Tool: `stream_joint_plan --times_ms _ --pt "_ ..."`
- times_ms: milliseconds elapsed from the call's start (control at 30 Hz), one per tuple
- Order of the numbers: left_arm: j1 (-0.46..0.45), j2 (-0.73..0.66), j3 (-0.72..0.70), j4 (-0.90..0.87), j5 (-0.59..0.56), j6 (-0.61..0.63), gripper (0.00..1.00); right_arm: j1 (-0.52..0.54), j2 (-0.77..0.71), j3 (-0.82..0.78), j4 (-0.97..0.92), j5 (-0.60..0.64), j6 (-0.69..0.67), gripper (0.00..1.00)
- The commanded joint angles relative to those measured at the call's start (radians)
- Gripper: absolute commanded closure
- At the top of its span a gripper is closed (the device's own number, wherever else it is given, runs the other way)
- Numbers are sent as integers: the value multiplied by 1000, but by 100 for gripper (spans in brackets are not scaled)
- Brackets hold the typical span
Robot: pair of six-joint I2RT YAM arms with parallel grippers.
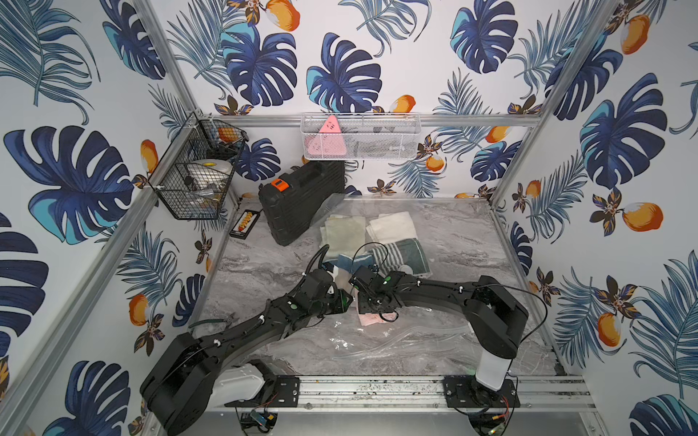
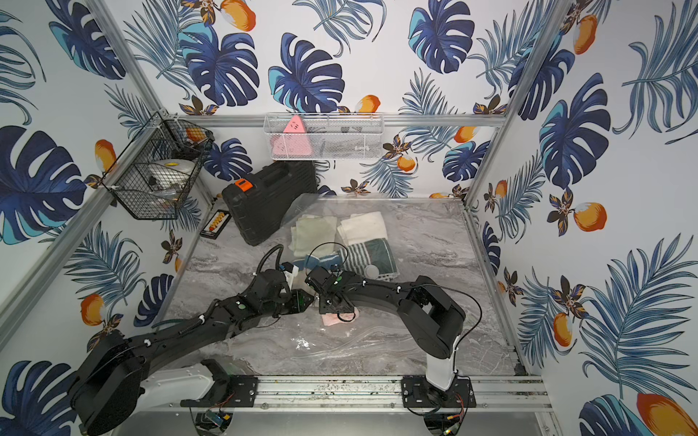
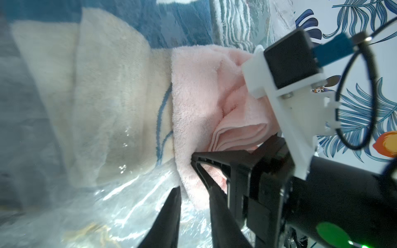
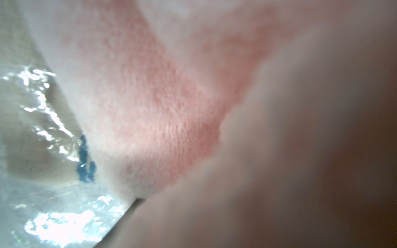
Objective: Place the folded towel into the vacuum bag
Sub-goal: Pick up the towel from the center of the board, then place the towel in the vacuum bag.
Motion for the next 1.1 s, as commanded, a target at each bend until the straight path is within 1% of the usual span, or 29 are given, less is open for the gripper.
stream_joint_plan --times_ms 0,33,67,133,167,233,333,400,467,567,633,667,733,767,933,1067 --pt "6 -30 50 -140 -67 68 70 6 52 -2 -105 17 -1 36" --pt "4 -32 71 -165 -70 85 70 6 56 -14 -104 13 -2 40" --pt "6 -35 92 -183 -78 102 69 4 52 -35 -90 5 -5 47" --pt "3 -46 119 -207 -84 127 66 -11 29 -59 -69 -15 -23 63" --pt "3 -52 128 -219 -79 139 64 -20 12 -62 -63 -26 -38 69" --pt "1 -60 140 -240 -71 157 60 -38 -19 -49 -66 -39 -77 78" --pt "-22 -80 142 -258 -69 172 56 -66 -62 13 -123 -35 -139 84" --pt "-54 -84 148 -263 -70 188 53 -95 -108 38 -149 -52 -163 87" --pt "-113 -78 165 -274 -95 219 50 -143 -184 31 -149 -116 -166 89" --pt "-231 -47 210 -298 -176 289 46 -235 -313 -27 -138 -225 -147 91" --pt "-307 -11 243 -316 -217 332 43 -293 -400 -62 -145 -269 -138 92" --pt "-341 8 259 -325 -230 353 42 -324 -446 -112 -151 -289 -134 92" --pt "-400 40 284 -334 -252 383 41 -383 -523 -156 -162 -331 -133 92" --pt "-429 54 293 -335 -263 396 40 -431 -559 -178 -172 -354 -137 92" --pt "-539 125 318 -344 -276 441 31 -566 -667 -220 -249 -381 -183 92" --pt "-620 235 361 -402 -313 494 29 -643 -718 -245 -267 -414 -202 91"
